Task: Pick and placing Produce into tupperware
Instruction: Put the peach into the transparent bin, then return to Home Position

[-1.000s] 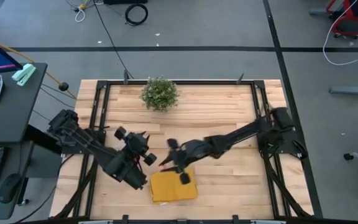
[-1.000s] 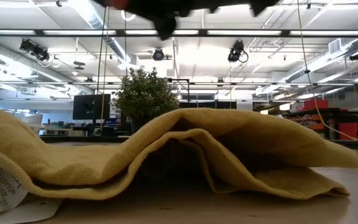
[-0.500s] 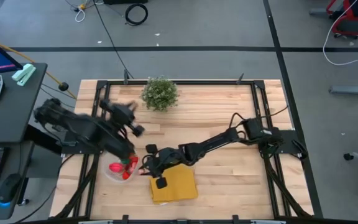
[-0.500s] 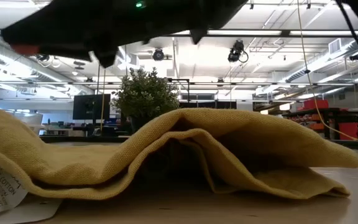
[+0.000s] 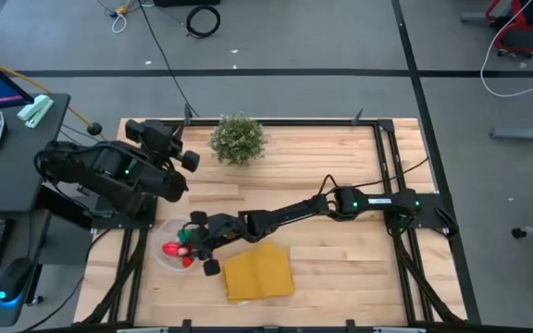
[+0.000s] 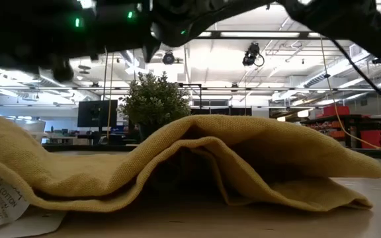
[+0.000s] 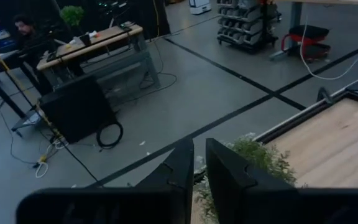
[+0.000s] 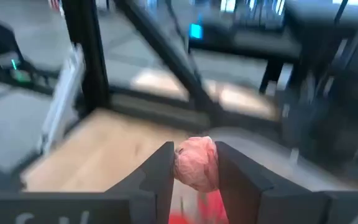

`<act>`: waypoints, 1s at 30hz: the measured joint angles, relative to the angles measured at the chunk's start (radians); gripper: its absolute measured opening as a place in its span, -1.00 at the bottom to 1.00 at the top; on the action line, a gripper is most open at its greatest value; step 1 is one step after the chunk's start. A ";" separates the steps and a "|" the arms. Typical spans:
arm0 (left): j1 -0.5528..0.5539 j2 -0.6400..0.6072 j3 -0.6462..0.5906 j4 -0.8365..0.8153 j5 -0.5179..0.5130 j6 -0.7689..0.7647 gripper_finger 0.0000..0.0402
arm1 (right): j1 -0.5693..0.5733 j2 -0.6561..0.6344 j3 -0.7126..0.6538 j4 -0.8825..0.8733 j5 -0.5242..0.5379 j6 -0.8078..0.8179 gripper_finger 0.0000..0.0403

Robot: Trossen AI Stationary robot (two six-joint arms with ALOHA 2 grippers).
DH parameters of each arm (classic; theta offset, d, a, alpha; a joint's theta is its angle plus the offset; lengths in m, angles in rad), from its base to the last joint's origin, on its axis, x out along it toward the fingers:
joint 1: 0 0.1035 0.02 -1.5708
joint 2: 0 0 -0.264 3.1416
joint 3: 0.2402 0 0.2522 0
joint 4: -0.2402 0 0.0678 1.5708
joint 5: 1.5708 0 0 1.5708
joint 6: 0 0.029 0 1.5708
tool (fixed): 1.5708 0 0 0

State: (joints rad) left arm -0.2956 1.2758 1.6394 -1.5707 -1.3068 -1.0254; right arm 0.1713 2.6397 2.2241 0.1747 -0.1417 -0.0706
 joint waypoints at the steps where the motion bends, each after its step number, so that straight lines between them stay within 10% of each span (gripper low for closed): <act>1: 0.008 -0.001 0.000 0.000 0.004 0.001 -0.77 | -0.004 0.015 0.024 -0.047 0.000 0.008 -0.41; 22: 0.042 0.007 -0.012 -0.001 0.099 0.035 -0.80 | -0.021 0.008 0.058 -0.215 0.000 0.055 0.10; 30: 0.034 0.007 -0.019 0.000 0.102 0.080 -0.83 | 0.000 -0.218 0.059 -0.897 0.039 0.066 0.05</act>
State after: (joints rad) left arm -0.2621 1.2827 1.6203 -1.5711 -1.2047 -0.9451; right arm 0.1710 2.4219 2.2829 -0.7221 -0.1031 -0.0046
